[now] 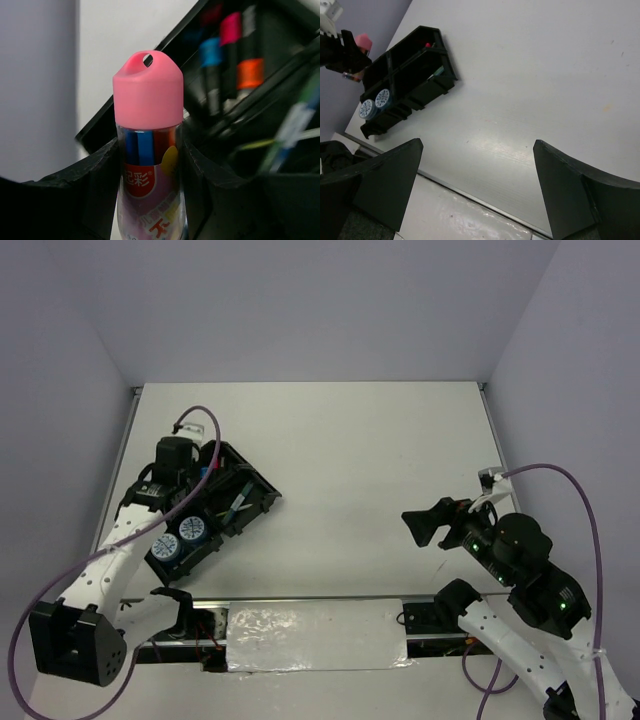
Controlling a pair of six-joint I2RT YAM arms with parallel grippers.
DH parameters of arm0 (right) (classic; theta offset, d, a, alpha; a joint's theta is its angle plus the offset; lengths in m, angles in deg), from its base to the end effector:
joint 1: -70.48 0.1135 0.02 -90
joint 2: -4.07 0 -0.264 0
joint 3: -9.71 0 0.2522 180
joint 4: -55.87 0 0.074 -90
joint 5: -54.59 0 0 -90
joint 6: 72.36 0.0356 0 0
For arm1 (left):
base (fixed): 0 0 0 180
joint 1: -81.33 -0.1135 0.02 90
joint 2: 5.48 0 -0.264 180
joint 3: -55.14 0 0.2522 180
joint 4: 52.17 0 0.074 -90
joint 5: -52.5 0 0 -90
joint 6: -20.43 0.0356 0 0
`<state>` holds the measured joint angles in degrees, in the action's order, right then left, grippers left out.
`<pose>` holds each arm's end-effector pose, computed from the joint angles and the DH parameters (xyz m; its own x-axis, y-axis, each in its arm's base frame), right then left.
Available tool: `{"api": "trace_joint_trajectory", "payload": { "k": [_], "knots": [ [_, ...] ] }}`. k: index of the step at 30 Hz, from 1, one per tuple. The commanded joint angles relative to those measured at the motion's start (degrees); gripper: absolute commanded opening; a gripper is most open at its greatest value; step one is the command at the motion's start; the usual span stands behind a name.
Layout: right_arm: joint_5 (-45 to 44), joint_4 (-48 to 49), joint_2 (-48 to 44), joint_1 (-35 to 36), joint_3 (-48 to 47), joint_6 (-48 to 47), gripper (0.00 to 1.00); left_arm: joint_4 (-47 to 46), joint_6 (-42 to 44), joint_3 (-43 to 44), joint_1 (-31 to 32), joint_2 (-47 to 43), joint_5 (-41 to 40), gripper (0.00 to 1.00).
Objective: Sort the stationery into containers
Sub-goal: Place the stationery in the storage box.
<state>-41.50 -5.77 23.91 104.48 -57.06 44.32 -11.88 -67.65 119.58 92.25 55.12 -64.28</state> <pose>0.0433 0.0247 0.3596 -0.3996 0.2690 -0.8763 -0.3263 0.8516 0.4102 0.2260 -0.0273 0.2975 -0.5893 0.1442 -0.7950 -0.1671 0.9409 0.2945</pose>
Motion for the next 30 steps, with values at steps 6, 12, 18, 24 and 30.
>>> {"api": "trace_joint_trajectory", "payload": {
  "k": [6, 12, 18, 24, 30],
  "knots": [
    [7.3, 8.8, -0.8, 0.4, 6.3, -1.5, 1.00, -10.1, 9.2, -4.7, -12.3, -1.5, 4.5, 0.00],
    [7.2, 6.8, -2.8, 0.4, 6.4, -3.0, 1.00, -10.3, 11.3, -6.9, -14.1, -0.5, 9.8, 0.00],
    [6.4, 5.3, -4.7, 0.4, 6.2, -3.9, 1.00, -10.3, 9.1, -10.0, -15.9, -1.6, 9.1, 0.00],
    [6.7, 4.4, -5.9, 0.4, 6.2, -3.5, 1.00, -11.2, 8.5, -10.2, -16.0, -0.2, 7.5, 0.19],
    [6.4, 3.9, -6.0, 0.5, 5.6, -3.6, 1.00, -12.0, 8.2, -9.7, -16.0, 0.9, 6.5, 0.35]
  ]
}}
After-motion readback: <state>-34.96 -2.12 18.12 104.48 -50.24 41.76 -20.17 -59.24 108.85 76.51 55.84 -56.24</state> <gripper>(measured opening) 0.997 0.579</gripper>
